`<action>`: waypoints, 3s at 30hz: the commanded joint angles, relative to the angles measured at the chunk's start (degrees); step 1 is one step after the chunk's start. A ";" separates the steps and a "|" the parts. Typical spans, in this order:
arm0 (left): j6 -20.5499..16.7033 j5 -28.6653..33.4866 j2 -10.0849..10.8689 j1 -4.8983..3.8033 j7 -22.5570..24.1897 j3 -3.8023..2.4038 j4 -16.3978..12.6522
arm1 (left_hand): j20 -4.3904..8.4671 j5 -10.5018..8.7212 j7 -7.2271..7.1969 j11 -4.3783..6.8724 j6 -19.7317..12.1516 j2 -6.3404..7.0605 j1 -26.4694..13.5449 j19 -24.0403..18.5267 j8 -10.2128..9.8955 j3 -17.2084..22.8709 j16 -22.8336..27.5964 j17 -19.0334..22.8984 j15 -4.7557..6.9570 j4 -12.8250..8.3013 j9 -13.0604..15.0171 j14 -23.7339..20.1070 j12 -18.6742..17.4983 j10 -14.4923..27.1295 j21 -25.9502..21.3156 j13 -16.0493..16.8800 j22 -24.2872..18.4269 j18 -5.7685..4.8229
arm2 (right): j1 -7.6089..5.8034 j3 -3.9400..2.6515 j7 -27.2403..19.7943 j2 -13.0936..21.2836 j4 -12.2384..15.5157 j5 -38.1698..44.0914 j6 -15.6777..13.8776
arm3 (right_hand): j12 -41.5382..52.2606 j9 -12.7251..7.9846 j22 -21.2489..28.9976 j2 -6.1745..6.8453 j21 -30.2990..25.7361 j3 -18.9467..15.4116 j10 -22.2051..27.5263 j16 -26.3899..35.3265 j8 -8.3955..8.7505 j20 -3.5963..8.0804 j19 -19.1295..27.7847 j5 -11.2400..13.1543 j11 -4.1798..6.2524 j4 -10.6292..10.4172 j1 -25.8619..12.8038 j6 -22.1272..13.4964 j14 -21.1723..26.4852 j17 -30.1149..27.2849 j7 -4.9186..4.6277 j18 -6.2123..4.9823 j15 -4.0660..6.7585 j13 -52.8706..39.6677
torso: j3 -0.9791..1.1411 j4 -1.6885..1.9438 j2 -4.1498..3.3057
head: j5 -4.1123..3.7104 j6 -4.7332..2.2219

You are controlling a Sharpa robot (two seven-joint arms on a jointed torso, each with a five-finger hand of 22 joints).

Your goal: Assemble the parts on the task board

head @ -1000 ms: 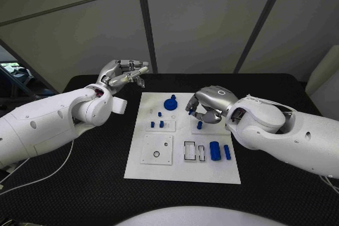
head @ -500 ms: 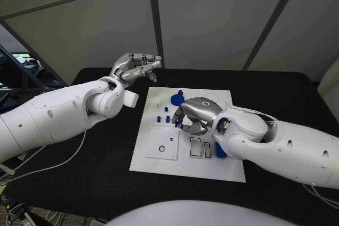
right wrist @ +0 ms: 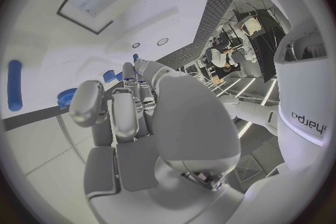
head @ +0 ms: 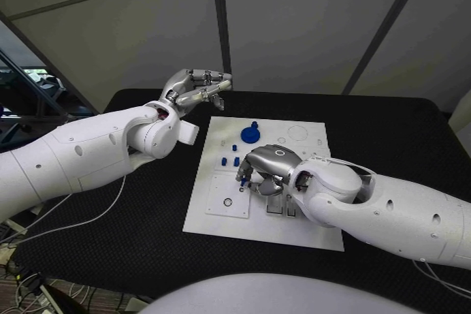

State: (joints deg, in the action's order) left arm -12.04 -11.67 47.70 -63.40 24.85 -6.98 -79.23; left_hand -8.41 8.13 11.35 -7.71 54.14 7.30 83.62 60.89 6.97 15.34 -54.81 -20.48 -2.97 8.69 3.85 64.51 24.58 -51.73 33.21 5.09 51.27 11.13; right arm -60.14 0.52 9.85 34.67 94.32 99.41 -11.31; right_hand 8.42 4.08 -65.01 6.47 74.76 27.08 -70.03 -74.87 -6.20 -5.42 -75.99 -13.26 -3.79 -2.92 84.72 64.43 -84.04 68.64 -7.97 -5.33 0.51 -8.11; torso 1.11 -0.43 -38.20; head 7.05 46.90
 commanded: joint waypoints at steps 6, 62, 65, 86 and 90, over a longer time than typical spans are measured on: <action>0.80 0.32 -0.21 -0.12 0.14 -0.02 0.09 | -0.08 0.07 0.13 -0.01 -0.45 0.57 0.05 -0.37 -0.02 -0.10 0.37 0.05 0.03 -0.35 -0.05 -0.27 0.20 0.58 -0.29 -0.08 -0.05 -0.73 | 0.16 0.07 -0.79 -0.66 -0.36 0.15 1.70 | -0.26 0.10 0.09 0.20 0.22 0.34 -0.36 -0.39 -0.09 0.07 -0.04 0.35 -0.01 0.11 -0.53 0.26 -2.26 0.05 -0.08 -0.05 0.33 0.06 | 0.00 -0.01 0.00 | 0.42 0.43; 1.30 0.32 0.04 -0.12 -0.91 0.01 0.08 | -0.17 0.08 0.25 -0.11 -0.84 0.50 0.14 -0.41 0.03 -0.17 0.35 0.32 -0.07 -0.50 -0.04 -0.44 0.53 1.15 -0.49 -0.11 -0.19 -0.72 | 1.00 0.52 1.74 -1.06 -0.88 2.66 0.27 | -4.43 -0.34 8.81 3.02 -6.06 -2.76 10.72 3.71 2.60 -1.78 5.09 0.60 -2.75 -0.16 -5.18 -10.29 -0.50 -5.74 -1.83 -1.75 -1.83 3.56 | 0.01 -0.02 0.06 | 0.97 0.92; 1.34 0.32 0.06 -0.12 -0.96 0.01 0.14 | -0.17 0.08 0.25 -0.11 -0.84 0.50 0.14 -0.41 0.03 -0.17 0.35 0.32 -0.07 -0.50 -0.04 -0.44 0.53 1.15 -0.49 -0.11 -0.19 -0.72 | 1.16 0.52 1.19 -0.30 -0.04 2.72 -1.48 | -4.29 -0.28 9.12 2.87 -6.31 -2.93 11.05 3.87 2.50 -1.79 5.18 0.35 -2.72 -0.09 -5.15 -10.25 -0.45 -5.99 -1.63 -1.81 -1.83 3.70 | 0.01 -0.08 0.09 | 0.93 0.76; 1.58 0.32 0.44 -0.09 -0.99 0.32 0.42 | -0.19 0.09 0.27 -0.14 -0.91 0.47 0.20 -0.42 0.07 -0.19 0.35 0.40 -0.09 -0.56 -0.03 -0.51 0.64 1.32 -0.55 -0.11 -0.24 -0.72 | -0.01 -3.49 3.12 13.39 6.24 -2.56 -1.89 | -2.27 -0.26 9.95 3.55 -7.25 -7.00 13.15 3.83 2.56 -1.72 4.82 0.12 -2.62 -0.19 -6.52 -10.52 -0.52 -6.37 0.14 -1.83 -1.77 4.26 | -0.08 -0.24 0.25 | -0.63 -0.65; 1.58 0.32 0.47 -0.09 -0.94 0.37 0.43 | -0.19 0.09 0.27 -0.14 -0.91 0.47 0.20 -0.42 0.07 -0.19 0.35 0.40 -0.09 -0.56 -0.03 -0.51 0.64 1.32 -0.55 -0.11 -0.24 -0.72 | -0.29 -3.94 3.88 14.67 5.25 -1.45 0.01 | -1.79 -0.23 10.28 3.49 -7.59 -8.80 14.07 3.78 2.52 -1.80 4.85 0.26 -2.70 -0.28 -6.34 -10.90 -0.51 -6.43 0.48 -1.87 -1.85 4.27 | -0.07 -0.21 0.20 | -0.75 -0.75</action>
State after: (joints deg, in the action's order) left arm -11.14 -11.62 48.15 -63.39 23.65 -6.60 -78.78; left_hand -8.62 8.13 11.56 -7.92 53.53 7.30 83.62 60.68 6.97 15.17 -54.81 -20.17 -3.18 8.53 3.86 64.31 25.03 -50.69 32.98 5.06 51.11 11.13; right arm -60.29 -3.34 12.21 49.14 99.81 97.78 -13.98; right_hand 6.36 3.88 -54.81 10.16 67.39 18.58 -56.48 -71.22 -3.97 -7.14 -71.36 -12.96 -6.45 -3.16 78.77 53.53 -83.94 62.24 -7.90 -6.24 -0.83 -3.90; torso 1.05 -0.67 -37.96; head 6.41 46.25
